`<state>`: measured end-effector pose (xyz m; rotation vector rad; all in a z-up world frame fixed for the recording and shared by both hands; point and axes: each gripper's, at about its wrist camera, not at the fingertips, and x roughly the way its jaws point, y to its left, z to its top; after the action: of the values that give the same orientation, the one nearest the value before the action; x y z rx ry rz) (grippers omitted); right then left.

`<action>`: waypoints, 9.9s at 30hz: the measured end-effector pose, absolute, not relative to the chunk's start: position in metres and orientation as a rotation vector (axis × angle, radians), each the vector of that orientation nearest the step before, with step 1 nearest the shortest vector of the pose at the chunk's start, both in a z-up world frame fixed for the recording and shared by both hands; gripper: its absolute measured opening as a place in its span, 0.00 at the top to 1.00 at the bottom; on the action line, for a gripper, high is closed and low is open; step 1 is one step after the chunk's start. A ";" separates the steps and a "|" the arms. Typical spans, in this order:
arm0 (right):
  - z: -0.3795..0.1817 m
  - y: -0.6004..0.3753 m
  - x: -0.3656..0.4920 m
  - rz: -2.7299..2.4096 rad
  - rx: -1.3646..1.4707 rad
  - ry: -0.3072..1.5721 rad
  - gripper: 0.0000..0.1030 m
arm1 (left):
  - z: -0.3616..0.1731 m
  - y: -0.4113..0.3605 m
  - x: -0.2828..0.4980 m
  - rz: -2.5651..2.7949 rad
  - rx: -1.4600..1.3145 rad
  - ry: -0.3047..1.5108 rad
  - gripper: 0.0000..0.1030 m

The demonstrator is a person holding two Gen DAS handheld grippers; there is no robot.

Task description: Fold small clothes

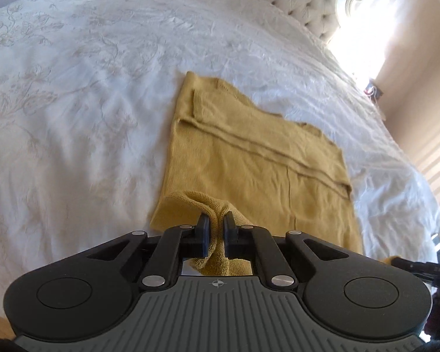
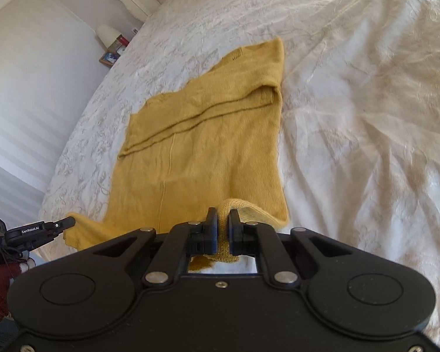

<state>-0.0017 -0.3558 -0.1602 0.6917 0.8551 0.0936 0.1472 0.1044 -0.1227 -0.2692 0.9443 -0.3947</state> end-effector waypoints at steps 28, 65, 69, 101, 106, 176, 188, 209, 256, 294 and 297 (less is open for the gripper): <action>-0.176 -0.409 0.214 -0.158 0.672 0.814 0.87 | -0.153 0.041 0.374 -0.394 -0.269 0.937 0.91; -0.197 -0.288 0.257 0.146 0.223 0.973 0.34 | -0.222 -0.025 0.298 -0.544 0.107 1.165 0.36; -0.205 -0.304 0.284 0.102 0.203 0.989 0.34 | -0.222 -0.018 0.290 -0.561 0.121 1.163 0.34; -0.220 -0.310 0.161 -0.196 0.283 1.182 0.01 | -0.223 -0.015 0.264 -0.637 0.196 1.189 0.00; -0.211 -0.314 0.156 -0.212 0.317 1.152 0.01 | -0.186 -0.006 0.273 -0.629 0.012 1.174 0.00; -0.225 -0.425 0.216 0.086 0.780 1.062 0.76 | -0.213 -0.110 0.300 -0.408 0.192 1.263 0.01; -0.119 -0.338 0.254 0.146 0.622 1.000 0.78 | -0.177 -0.010 0.293 -0.467 -0.002 1.162 0.01; -0.170 -0.093 0.327 0.297 0.282 1.213 0.64 | -0.175 0.152 0.307 -0.294 -0.206 1.185 0.01; -0.171 -0.119 0.236 0.437 0.307 1.097 0.87 | -0.189 -0.028 0.391 -0.825 0.338 1.119 0.01; -0.160 -0.079 0.221 0.549 0.059 1.065 0.87 | -0.202 0.022 0.454 -0.523 -0.059 1.141 0.54; -0.170 -0.064 0.222 0.580 0.003 1.102 0.87 | -0.207 0.024 0.455 -0.514 -0.014 1.164 0.53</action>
<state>0.2215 -0.0644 -0.1701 0.0029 1.1016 0.5801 0.4551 0.0244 -0.2069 -0.0143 1.1642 -0.5140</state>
